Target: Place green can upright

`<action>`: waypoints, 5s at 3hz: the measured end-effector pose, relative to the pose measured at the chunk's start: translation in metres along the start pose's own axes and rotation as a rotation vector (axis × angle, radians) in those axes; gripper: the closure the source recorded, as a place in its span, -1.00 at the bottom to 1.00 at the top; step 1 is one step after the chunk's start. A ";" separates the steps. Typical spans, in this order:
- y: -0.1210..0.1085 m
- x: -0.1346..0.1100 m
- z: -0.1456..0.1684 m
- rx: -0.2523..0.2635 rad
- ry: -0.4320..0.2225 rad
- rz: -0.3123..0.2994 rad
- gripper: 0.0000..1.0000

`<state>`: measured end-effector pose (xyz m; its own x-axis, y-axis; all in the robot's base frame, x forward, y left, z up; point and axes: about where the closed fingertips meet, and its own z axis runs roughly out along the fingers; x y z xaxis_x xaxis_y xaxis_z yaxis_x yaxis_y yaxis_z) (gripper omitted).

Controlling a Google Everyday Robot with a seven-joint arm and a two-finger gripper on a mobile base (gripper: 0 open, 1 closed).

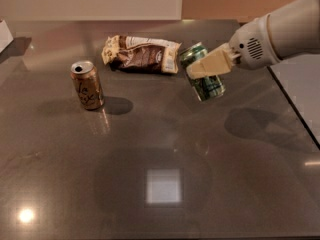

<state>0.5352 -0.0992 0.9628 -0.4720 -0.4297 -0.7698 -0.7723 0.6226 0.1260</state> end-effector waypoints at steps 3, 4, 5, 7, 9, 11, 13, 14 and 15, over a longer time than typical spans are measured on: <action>0.009 0.010 -0.015 -0.198 -0.437 -0.185 1.00; 0.013 0.022 -0.004 -0.224 -0.531 -0.316 1.00; 0.010 0.029 0.005 -0.237 -0.573 -0.331 1.00; -0.004 0.037 0.023 -0.261 -0.649 -0.277 1.00; -0.012 0.044 0.034 -0.266 -0.686 -0.263 1.00; -0.014 0.046 0.039 -0.273 -0.680 -0.246 0.66; -0.018 0.052 0.047 -0.277 -0.660 -0.204 -0.26; -0.016 0.050 0.048 -0.281 -0.660 -0.207 -0.72; -0.014 0.049 0.050 -0.285 -0.659 -0.209 -1.00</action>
Offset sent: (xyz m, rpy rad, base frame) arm -0.0268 -0.0220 0.0064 0.3348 -0.4933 0.3323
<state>0.5445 -0.0968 0.8923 -0.0195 0.0164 -0.9997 -0.9407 0.3385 0.0238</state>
